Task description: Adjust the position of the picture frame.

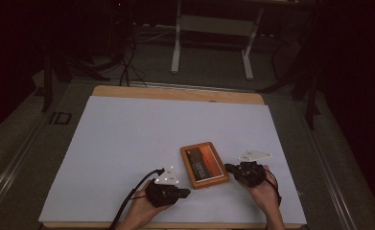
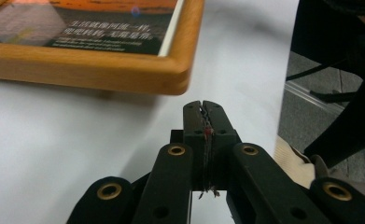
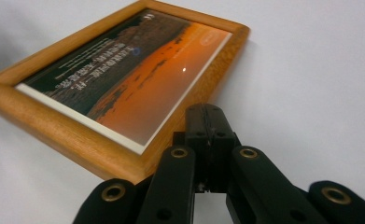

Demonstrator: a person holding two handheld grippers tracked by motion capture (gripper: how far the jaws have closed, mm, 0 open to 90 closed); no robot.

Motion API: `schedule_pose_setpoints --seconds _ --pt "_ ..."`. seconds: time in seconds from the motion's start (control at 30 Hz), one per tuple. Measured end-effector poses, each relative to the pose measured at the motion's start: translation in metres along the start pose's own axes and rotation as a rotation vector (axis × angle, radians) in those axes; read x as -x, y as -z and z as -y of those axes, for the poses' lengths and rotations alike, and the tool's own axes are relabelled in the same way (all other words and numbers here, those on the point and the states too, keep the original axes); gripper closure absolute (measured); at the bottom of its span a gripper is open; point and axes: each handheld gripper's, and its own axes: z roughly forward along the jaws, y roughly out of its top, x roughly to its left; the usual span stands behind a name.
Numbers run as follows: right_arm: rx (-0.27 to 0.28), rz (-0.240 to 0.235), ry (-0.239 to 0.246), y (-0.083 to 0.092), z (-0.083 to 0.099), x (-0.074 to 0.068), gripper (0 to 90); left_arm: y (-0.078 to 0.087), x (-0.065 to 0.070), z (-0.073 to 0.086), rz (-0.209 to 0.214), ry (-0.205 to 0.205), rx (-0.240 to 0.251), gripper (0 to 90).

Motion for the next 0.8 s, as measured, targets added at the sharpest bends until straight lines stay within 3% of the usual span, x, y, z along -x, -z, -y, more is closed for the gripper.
schedule_pose_setpoints --seconds 0.27,0.4,0.53,0.8 --pt "-0.005 -0.067 0.068 -0.008 -0.008 -0.019 90.0 0.005 0.005 0.003 -0.049 -0.020 -0.011 88.8" --pt "-0.004 -0.116 0.097 -0.013 -0.012 -0.031 90.0 0.014 -0.003 0.009 -0.097 0.010 -0.013 88.7" --pt "-0.005 -0.135 0.114 -0.015 -0.013 -0.037 90.0 0.024 -0.012 0.014 -0.148 0.034 -0.016 88.7" --pt "0.000 -0.189 0.130 -0.022 -0.016 -0.048 90.0 0.037 -0.026 0.018 -0.170 0.075 0.009 89.0"
